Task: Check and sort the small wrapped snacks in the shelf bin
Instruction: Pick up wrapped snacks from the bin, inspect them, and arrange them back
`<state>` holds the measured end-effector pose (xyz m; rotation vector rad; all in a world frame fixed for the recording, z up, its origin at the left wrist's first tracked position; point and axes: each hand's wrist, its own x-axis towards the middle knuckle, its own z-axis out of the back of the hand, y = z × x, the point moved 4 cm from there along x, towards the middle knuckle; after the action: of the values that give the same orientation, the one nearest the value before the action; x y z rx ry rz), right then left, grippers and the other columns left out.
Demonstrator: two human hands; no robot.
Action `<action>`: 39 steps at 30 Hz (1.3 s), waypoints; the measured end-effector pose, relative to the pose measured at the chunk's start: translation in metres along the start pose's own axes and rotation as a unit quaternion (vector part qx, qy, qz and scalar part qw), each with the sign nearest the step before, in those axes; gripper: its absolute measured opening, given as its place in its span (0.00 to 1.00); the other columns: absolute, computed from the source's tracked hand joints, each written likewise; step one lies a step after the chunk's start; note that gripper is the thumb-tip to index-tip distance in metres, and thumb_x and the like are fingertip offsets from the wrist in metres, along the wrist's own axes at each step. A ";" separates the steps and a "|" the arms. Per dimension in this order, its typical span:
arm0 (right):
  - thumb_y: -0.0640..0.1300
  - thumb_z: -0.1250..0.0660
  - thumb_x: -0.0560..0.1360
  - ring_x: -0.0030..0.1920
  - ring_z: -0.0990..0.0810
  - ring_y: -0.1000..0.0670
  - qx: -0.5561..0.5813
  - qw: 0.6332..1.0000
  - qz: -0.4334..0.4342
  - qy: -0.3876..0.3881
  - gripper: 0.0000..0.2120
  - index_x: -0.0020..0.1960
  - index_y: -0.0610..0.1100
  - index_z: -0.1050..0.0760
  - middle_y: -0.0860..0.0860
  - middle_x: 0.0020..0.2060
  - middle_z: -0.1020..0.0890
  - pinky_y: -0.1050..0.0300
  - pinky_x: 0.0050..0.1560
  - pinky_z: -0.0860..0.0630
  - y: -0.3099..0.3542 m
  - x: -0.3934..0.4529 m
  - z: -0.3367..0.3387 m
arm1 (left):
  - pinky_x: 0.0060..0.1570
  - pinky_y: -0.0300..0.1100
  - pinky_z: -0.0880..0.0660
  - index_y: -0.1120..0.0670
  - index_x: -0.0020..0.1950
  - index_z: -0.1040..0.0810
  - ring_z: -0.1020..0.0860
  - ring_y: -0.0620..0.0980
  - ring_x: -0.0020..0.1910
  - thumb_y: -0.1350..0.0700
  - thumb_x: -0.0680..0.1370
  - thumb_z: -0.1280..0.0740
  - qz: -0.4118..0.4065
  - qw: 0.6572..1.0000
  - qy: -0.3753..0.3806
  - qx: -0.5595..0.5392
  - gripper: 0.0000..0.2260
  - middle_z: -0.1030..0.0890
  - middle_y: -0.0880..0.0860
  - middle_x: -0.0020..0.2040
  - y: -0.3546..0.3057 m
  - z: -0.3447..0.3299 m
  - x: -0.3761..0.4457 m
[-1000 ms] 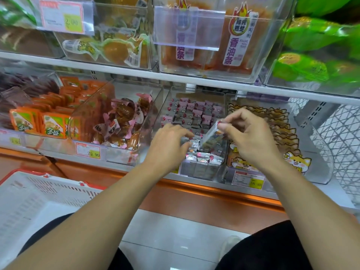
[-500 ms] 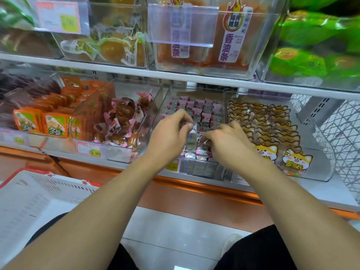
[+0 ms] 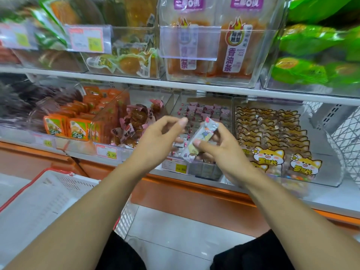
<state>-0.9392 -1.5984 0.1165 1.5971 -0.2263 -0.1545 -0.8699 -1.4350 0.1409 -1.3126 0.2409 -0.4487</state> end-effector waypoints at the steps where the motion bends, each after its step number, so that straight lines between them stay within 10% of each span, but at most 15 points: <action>1: 0.37 0.28 0.77 0.47 0.13 0.43 0.043 0.999 -0.022 -0.020 0.16 0.62 0.44 0.28 0.39 0.54 0.17 0.52 0.42 0.16 0.001 0.001 0.000 | 0.49 0.44 0.18 0.48 0.58 0.19 0.15 0.45 0.47 0.37 0.72 0.30 0.034 0.998 0.009 -0.044 0.20 0.15 0.47 0.50 0.007 0.001 -0.003; 9: 0.44 0.34 0.81 0.48 0.13 0.47 0.213 0.971 -0.092 -0.048 0.12 0.58 0.36 0.21 0.44 0.46 0.13 0.53 0.49 0.16 0.001 0.020 -0.003 | 0.46 0.39 0.18 0.60 0.59 0.19 0.14 0.53 0.46 0.61 0.71 0.23 0.117 0.971 -0.026 -0.207 0.17 0.13 0.59 0.50 0.038 0.010 -0.006; 24: 0.36 0.34 0.80 0.45 0.13 0.46 0.230 0.961 -0.136 -0.076 0.05 0.54 0.37 0.21 0.40 0.47 0.13 0.58 0.44 0.16 -0.004 0.025 0.006 | 0.39 0.34 0.20 0.54 0.38 0.13 0.17 0.44 0.37 0.59 0.67 0.24 0.175 0.938 -0.064 -0.292 0.02 0.14 0.52 0.40 0.060 0.026 0.009; 29: 0.46 0.26 0.73 0.55 0.16 0.44 -0.015 0.999 -0.011 0.032 0.07 0.50 0.48 0.14 0.50 0.56 0.14 0.47 0.55 0.17 0.007 0.017 0.007 | 0.41 0.38 0.17 0.61 0.51 0.17 0.13 0.52 0.44 0.68 0.79 0.33 0.182 0.920 -0.106 -0.331 0.06 0.13 0.59 0.45 0.055 0.030 0.010; 34: 0.46 0.23 0.72 0.54 0.20 0.56 -0.380 0.898 0.174 0.141 0.08 0.47 0.59 0.13 0.63 0.54 0.19 0.53 0.51 0.21 0.007 -0.007 -0.010 | 0.46 0.41 0.17 0.63 0.51 0.17 0.14 0.54 0.51 0.71 0.81 0.43 0.134 0.935 -0.068 -0.320 0.15 0.14 0.61 0.50 0.040 0.026 0.011; 39: 0.47 0.23 0.72 0.54 0.22 0.60 -0.440 0.875 0.158 0.125 0.06 0.47 0.58 0.13 0.65 0.53 0.23 0.58 0.53 0.23 0.003 -0.015 -0.015 | 0.48 0.41 0.18 0.64 0.52 0.19 0.15 0.55 0.53 0.69 0.82 0.43 0.114 0.936 -0.039 -0.331 0.13 0.14 0.61 0.51 0.037 0.022 0.011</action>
<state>-0.9499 -1.5799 0.1193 0.6409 -0.1717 0.1902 -0.8444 -1.4133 0.1112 -1.9308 0.5000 -0.1093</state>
